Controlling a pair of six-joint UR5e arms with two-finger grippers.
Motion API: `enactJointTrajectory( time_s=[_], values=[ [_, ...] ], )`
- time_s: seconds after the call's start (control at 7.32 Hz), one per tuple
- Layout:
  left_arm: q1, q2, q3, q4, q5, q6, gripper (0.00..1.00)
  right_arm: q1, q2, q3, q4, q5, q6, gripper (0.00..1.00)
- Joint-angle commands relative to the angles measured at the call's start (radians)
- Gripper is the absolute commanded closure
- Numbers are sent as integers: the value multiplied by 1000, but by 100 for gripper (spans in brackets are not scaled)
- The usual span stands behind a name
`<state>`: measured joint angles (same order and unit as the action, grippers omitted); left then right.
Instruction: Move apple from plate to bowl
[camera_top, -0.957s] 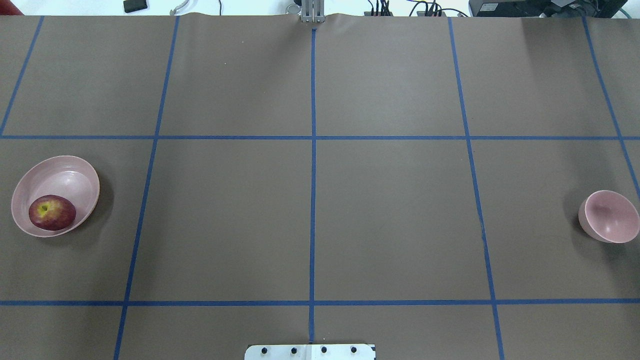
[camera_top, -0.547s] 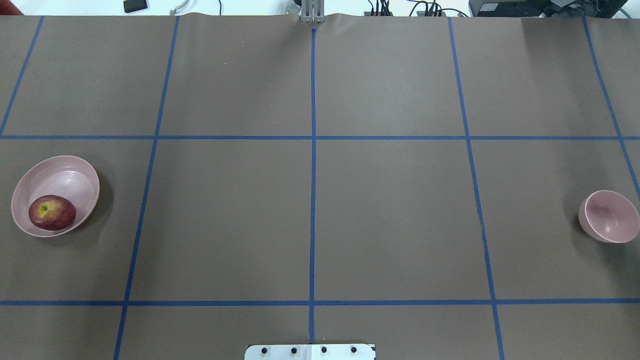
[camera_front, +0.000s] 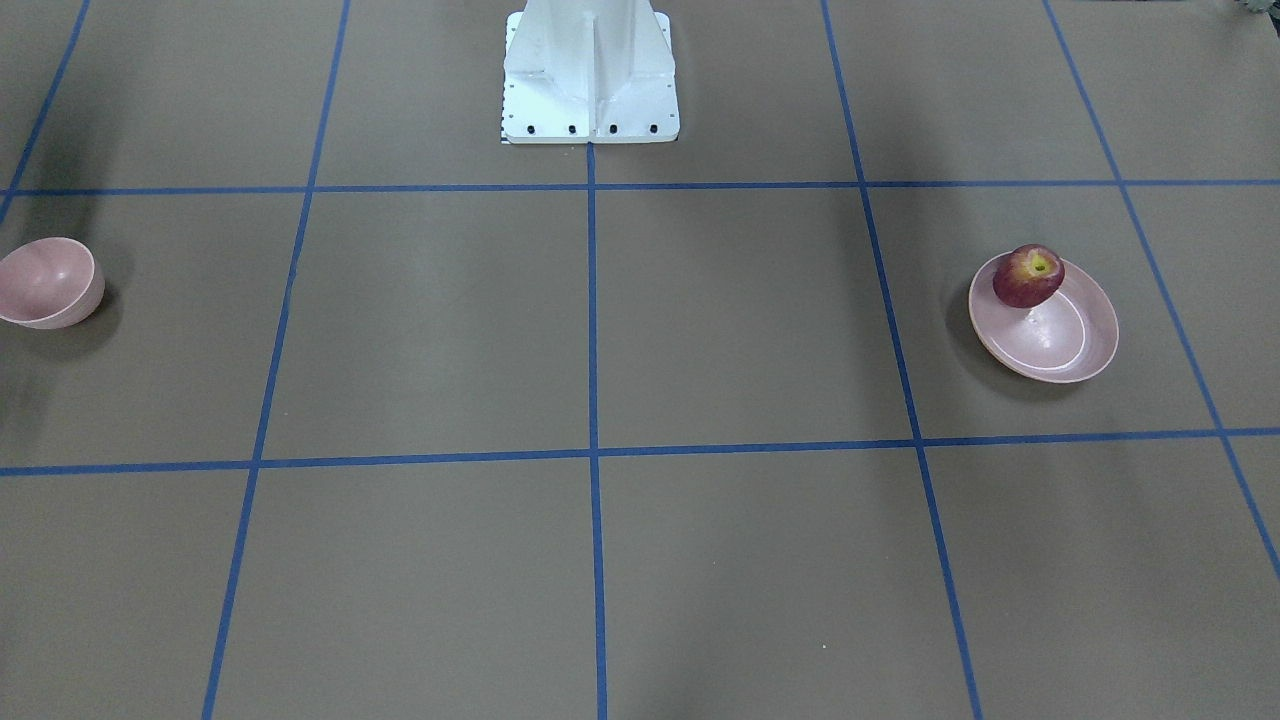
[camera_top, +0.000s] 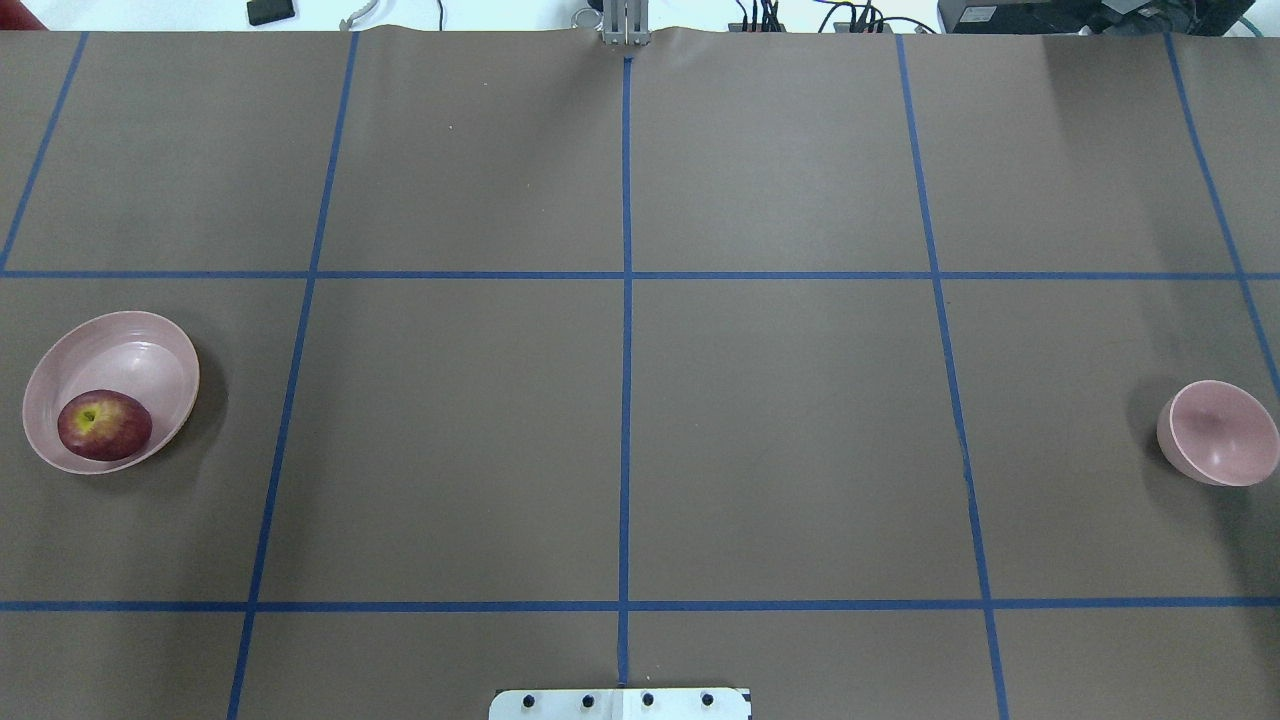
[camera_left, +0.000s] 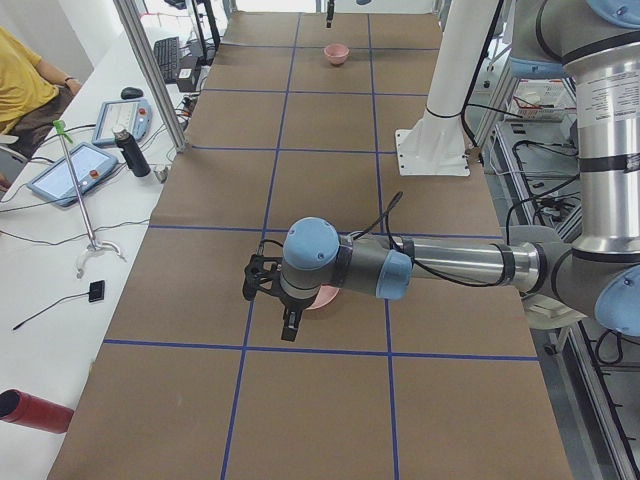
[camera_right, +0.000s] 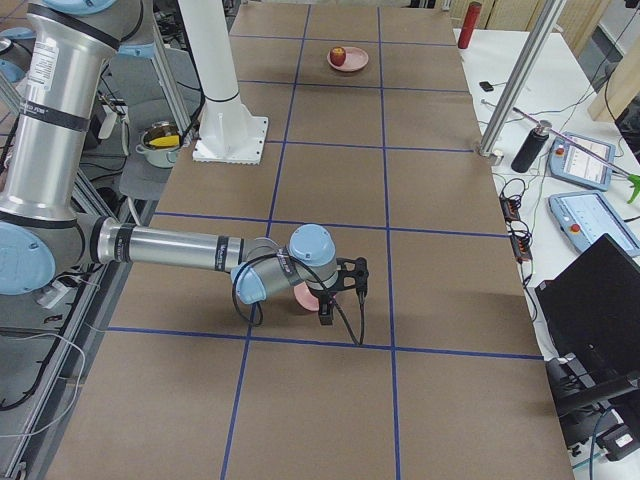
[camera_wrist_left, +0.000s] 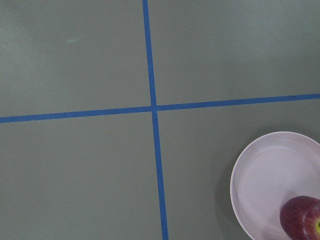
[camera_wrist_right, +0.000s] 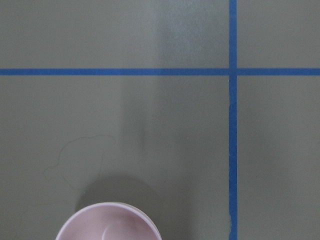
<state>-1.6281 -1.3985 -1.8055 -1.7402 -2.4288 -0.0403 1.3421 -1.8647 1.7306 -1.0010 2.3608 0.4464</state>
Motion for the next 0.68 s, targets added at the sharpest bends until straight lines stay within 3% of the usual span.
enactJointTrajectory(
  time_s=[0.0,0.27,0.41,0.55],
  values=[
    [2,1,-2,-2,-1,-1,2,-75,-14,-3,50,-26,60,1],
    [1,0,-2,-2,-1,-1,2,-165,-16,-26,135,-72,145,2],
    [2,0,-2,-2,-1,-1,2,-194,-16,-83,195,-93,147,4],
    [2,0,-2,-2,-1,-1,2,-205,-16,-130,262,-101,147,18]
  ],
)
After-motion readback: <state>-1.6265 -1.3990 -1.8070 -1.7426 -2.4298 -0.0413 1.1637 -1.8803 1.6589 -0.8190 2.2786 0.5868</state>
